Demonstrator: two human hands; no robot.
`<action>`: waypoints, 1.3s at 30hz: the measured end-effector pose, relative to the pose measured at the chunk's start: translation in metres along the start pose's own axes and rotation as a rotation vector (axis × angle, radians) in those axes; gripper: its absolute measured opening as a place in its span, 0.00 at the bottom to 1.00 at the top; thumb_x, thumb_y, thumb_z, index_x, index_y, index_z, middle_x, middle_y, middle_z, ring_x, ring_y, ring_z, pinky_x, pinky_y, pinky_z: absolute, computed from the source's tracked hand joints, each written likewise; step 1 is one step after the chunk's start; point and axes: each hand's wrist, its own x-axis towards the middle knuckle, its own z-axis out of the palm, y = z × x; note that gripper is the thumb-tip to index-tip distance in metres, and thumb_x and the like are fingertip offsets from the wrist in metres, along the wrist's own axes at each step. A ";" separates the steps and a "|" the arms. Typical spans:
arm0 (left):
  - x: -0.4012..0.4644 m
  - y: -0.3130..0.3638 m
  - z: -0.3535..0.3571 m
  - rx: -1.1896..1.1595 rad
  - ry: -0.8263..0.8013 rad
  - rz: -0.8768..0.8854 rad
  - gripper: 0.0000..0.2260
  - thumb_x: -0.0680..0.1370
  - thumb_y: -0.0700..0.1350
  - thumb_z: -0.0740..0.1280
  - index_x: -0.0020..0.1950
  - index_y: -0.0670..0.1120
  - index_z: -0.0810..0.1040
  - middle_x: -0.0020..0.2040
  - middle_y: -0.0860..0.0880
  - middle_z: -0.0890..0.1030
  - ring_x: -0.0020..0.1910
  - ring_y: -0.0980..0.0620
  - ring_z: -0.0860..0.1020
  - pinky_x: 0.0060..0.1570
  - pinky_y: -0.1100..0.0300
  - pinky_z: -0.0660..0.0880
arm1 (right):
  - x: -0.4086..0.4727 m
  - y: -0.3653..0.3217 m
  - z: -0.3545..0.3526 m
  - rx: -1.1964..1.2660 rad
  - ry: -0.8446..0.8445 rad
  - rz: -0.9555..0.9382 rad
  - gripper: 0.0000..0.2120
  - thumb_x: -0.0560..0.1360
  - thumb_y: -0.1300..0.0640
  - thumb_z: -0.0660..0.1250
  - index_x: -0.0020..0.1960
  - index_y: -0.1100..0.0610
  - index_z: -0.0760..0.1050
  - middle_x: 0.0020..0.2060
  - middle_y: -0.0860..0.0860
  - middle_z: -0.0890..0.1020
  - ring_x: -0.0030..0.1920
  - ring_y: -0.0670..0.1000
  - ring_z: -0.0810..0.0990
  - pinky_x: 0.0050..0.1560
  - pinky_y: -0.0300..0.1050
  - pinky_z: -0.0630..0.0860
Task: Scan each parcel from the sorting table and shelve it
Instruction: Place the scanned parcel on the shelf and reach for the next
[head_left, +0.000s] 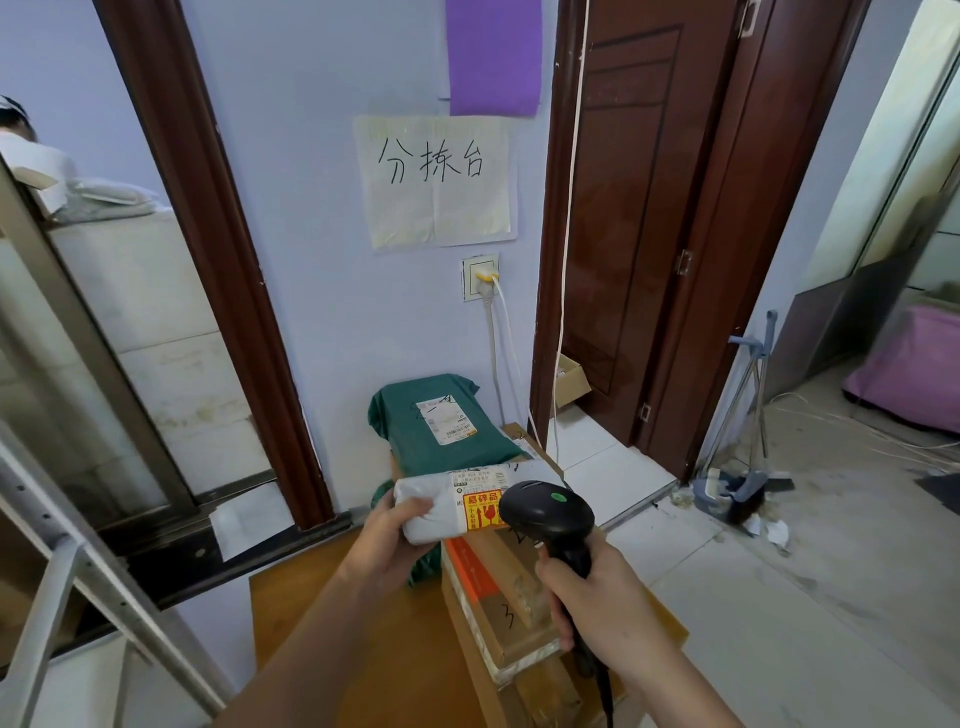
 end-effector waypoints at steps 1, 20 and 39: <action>0.001 0.000 -0.001 0.004 0.008 -0.012 0.29 0.75 0.38 0.72 0.75 0.41 0.68 0.68 0.35 0.79 0.66 0.36 0.79 0.51 0.49 0.84 | 0.000 0.000 0.000 0.001 -0.001 -0.001 0.03 0.80 0.59 0.64 0.49 0.59 0.74 0.27 0.56 0.76 0.28 0.56 0.74 0.36 0.47 0.79; 0.008 0.029 0.015 -0.047 0.271 -0.355 0.27 0.75 0.65 0.70 0.65 0.48 0.76 0.63 0.39 0.79 0.59 0.35 0.80 0.44 0.43 0.82 | 0.010 0.002 0.004 0.019 0.007 0.039 0.02 0.80 0.58 0.65 0.50 0.57 0.75 0.29 0.56 0.76 0.29 0.55 0.75 0.34 0.46 0.79; 0.019 0.013 0.006 0.127 0.376 -0.297 0.18 0.80 0.57 0.68 0.61 0.45 0.80 0.52 0.41 0.87 0.50 0.40 0.86 0.43 0.49 0.83 | 0.010 0.001 0.010 0.027 -0.009 0.020 0.02 0.80 0.59 0.65 0.50 0.58 0.75 0.27 0.55 0.75 0.27 0.53 0.74 0.34 0.46 0.79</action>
